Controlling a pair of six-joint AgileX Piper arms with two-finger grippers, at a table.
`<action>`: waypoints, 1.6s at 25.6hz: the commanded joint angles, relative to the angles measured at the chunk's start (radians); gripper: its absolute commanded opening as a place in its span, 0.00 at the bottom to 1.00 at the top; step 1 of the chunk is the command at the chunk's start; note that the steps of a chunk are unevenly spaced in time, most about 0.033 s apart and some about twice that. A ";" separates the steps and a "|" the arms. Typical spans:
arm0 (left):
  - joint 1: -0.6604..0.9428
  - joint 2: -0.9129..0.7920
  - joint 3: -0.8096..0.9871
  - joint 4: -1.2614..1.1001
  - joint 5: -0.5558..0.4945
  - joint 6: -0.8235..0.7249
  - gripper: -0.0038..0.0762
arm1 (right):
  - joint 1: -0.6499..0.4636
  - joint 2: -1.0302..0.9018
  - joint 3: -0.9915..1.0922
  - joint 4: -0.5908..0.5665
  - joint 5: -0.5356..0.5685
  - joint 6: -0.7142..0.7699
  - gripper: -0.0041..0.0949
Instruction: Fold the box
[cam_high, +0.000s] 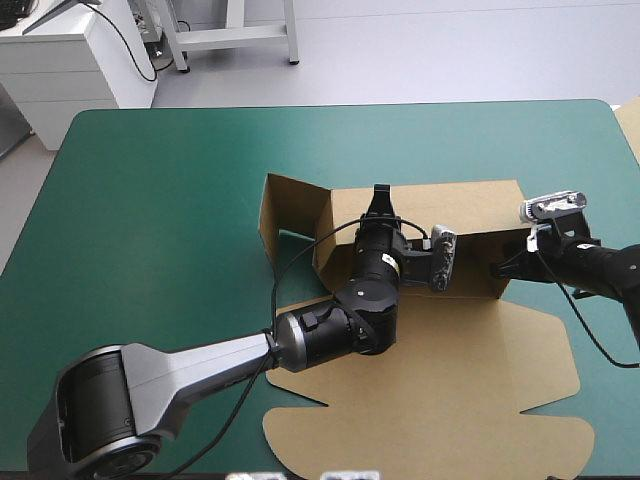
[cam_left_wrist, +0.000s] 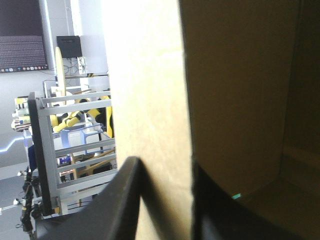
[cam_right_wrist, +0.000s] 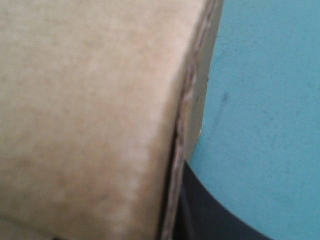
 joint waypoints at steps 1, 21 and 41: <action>-0.039 -0.027 -0.014 -0.046 -0.073 -0.016 0.38 | 0.005 0.002 -0.026 0.070 0.019 0.007 0.04; -0.317 -0.250 -0.014 0.049 0.043 -0.112 0.14 | 0.005 0.094 -0.026 -0.030 -0.031 0.052 0.04; 0.668 -0.523 -0.014 -0.450 0.020 -0.082 0.05 | 0.250 -0.112 -0.147 -0.260 0.128 0.564 0.04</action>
